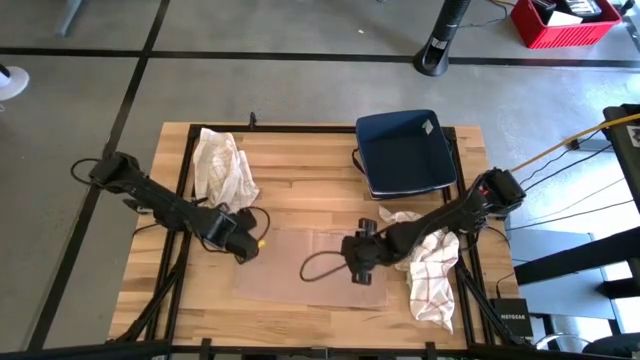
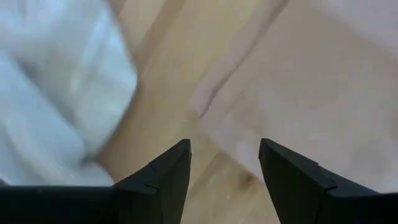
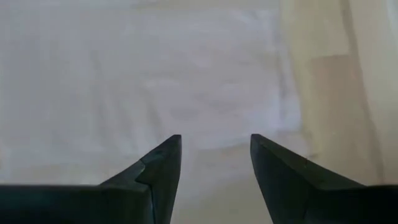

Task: Fold towel
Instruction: Fold the pink towel

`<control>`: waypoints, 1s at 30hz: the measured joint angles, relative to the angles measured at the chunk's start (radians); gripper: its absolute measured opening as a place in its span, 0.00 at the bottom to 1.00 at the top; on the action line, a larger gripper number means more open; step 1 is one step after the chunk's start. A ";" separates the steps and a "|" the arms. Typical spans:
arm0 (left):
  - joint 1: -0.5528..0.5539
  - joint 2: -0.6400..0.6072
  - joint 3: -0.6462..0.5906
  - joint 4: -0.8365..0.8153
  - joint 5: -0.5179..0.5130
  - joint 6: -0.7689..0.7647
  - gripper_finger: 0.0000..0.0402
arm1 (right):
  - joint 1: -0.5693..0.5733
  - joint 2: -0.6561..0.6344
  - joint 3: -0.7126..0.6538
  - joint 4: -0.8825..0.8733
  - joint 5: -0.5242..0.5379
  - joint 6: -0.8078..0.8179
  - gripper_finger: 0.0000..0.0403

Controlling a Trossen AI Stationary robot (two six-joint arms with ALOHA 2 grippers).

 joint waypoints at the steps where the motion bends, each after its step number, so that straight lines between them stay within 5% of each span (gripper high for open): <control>1: 0.008 0.001 -0.022 0.019 0.018 -0.038 0.45 | -0.011 0.005 0.000 0.002 0.001 0.003 0.49; 8: 0.045 0.001 -0.128 0.240 0.058 -0.038 0.45 | -0.027 0.017 0.000 0.058 0.006 -0.018 0.49; 22: 0.063 0.001 -0.154 0.245 0.059 -0.028 0.40 | -0.027 0.017 0.000 0.057 0.008 -0.034 0.49; 30: 0.050 0.001 -0.153 0.323 0.062 0.100 0.17 | -0.027 0.017 0.000 0.056 0.007 -0.037 0.49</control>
